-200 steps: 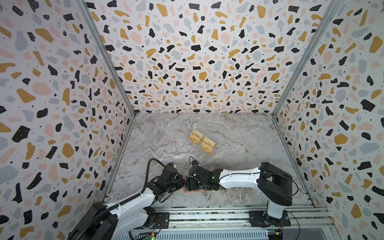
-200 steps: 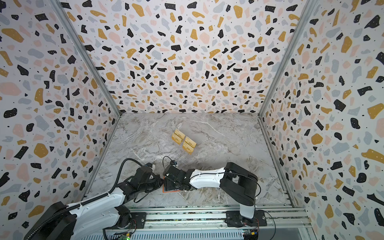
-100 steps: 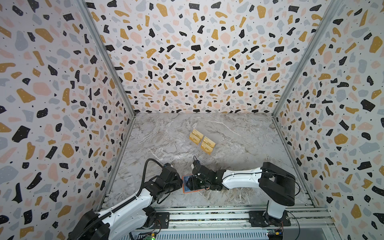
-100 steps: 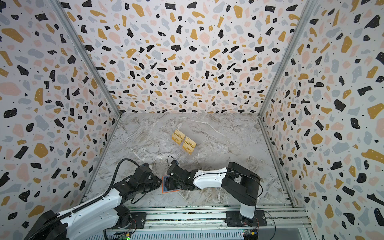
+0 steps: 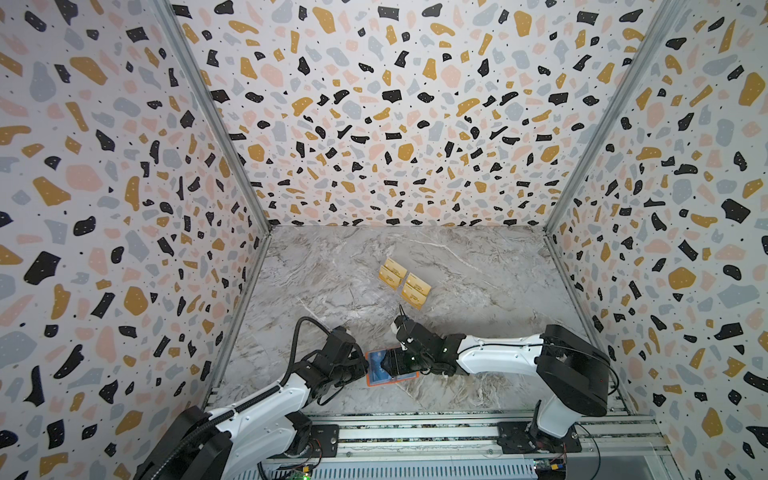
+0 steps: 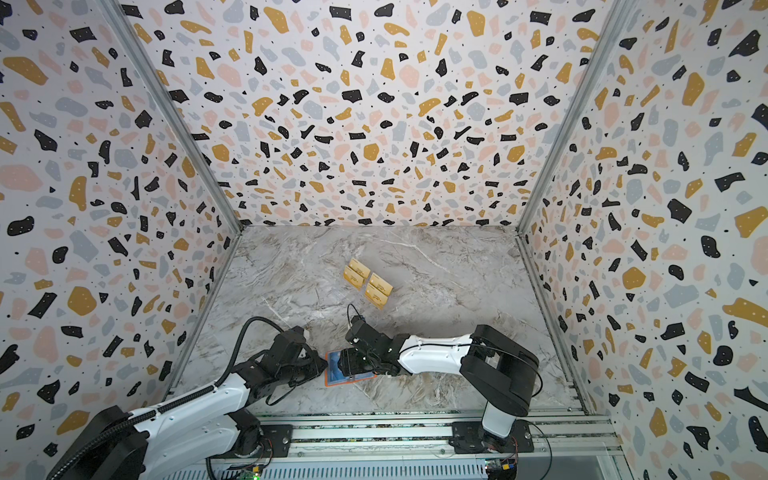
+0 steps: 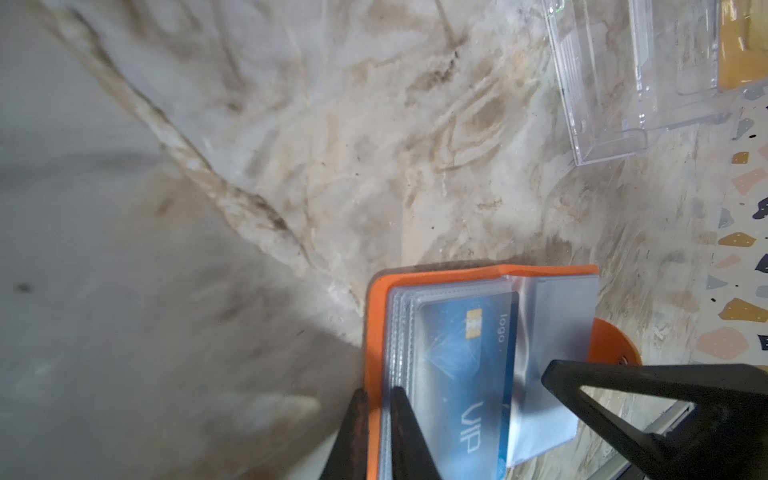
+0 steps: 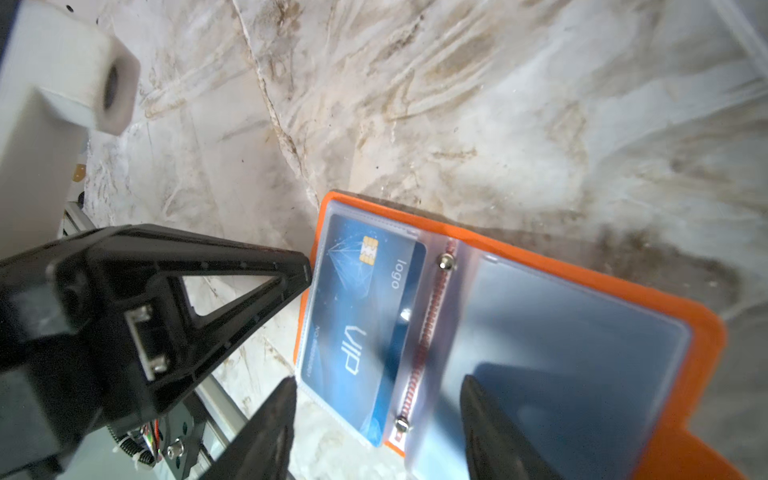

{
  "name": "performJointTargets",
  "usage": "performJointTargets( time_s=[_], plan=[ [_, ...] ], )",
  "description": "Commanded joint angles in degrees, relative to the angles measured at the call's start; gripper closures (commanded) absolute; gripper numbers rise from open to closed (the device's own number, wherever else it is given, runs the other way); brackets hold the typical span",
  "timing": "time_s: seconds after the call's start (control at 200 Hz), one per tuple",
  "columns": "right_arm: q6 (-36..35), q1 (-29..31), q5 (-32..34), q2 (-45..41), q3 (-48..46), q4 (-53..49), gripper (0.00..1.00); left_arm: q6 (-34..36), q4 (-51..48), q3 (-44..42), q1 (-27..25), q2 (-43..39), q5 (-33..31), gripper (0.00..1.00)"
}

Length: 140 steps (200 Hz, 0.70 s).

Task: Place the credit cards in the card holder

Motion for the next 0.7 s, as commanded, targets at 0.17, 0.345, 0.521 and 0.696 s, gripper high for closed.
performJointTargets(
  time_s=[0.17, 0.345, 0.521, 0.696],
  plan=[
    [-2.03, 1.13, -2.97, 2.18, 3.76, -0.61, 0.41, -0.21, 2.06, -1.48, -0.28, -0.11, 1.54, 0.88],
    [-1.99, 1.66, -4.15, 4.15, 5.09, -0.42, 0.43, -0.65, 2.88, -2.20, -0.26, -0.58, 1.66, 0.88],
    [-1.41, 1.64, -5.79, 5.20, 5.38, 1.14, 0.44, -0.30, 3.18, -2.37, -0.26, -0.40, 2.15, 0.88],
    [-1.78, 1.83, -5.89, 4.77, 5.74, 2.09, 0.45, -0.05, 2.93, -2.24, -0.20, -0.34, 2.41, 0.88]
  ],
)
